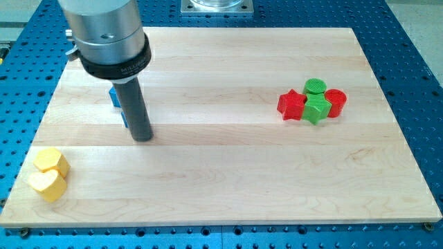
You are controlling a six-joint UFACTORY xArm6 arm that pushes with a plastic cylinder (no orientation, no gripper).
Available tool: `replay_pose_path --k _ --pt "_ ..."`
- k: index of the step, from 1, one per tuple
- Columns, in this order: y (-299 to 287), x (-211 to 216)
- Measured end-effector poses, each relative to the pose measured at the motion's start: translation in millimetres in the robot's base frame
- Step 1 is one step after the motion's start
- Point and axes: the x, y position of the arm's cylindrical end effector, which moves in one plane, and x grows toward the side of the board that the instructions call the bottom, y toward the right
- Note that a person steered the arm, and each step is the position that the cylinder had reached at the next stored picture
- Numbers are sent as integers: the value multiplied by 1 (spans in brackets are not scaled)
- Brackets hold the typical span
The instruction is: Move the blue blocks diagonally to the yellow blocks
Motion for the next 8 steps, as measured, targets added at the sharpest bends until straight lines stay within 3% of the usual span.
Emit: replay_pose_path --k 2,4,7,8 --pt "0 -42" --pt "-4 -20" --pt "-7 -55" --pt "58 -94"
